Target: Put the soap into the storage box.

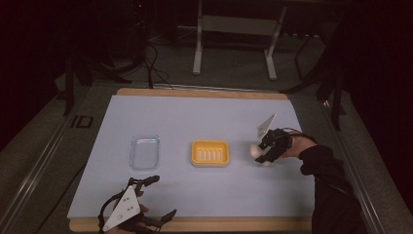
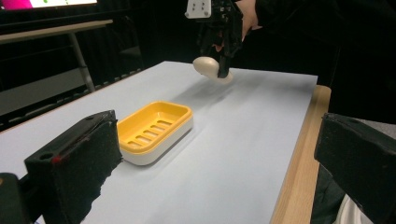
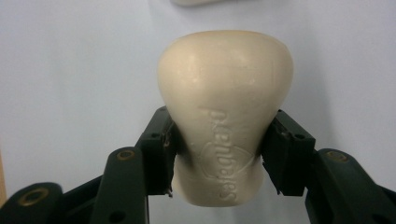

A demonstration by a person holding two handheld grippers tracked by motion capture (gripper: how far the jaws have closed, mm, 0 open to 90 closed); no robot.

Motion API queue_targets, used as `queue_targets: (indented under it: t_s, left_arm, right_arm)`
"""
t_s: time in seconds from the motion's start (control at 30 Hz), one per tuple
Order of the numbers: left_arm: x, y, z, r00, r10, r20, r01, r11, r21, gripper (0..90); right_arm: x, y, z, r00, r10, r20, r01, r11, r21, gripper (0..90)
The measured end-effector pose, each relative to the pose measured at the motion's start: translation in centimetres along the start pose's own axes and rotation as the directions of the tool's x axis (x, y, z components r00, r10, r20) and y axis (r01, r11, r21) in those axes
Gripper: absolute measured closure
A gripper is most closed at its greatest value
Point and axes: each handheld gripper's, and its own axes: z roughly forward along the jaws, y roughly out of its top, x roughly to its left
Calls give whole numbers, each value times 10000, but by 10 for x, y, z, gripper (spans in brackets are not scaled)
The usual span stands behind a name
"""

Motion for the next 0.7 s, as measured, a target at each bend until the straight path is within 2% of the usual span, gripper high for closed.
queue_targets:
  t_s: [0.03, 0.1, 0.3, 0.7]
  left_arm:
    - [0, 0, 0, 10000, 6, 2, -6, 10000, 26, 6]
    - [0, 0, 0, 10000, 14, -1, -14, 10000, 26, 6]
    - [0, 0, 0, 10000, -7, -7, 7, 10000, 13, 6]
    - [0, 0, -1, 10000, -31, 5, 31, 10000, 2, 6]
  right_arm:
    - [0, 2, 1, 9996, -220, -199, 218, 9997, -122, 495]
    - [1, 5, 3, 9989, -367, -303, 367, 9993, -31, 495]
    - [1, 13, 4, 9982, -463, -385, 469, 9988, 144, 495]
    - [2, 34, -9, 9949, -995, -165, 991, 9949, -205, 495]
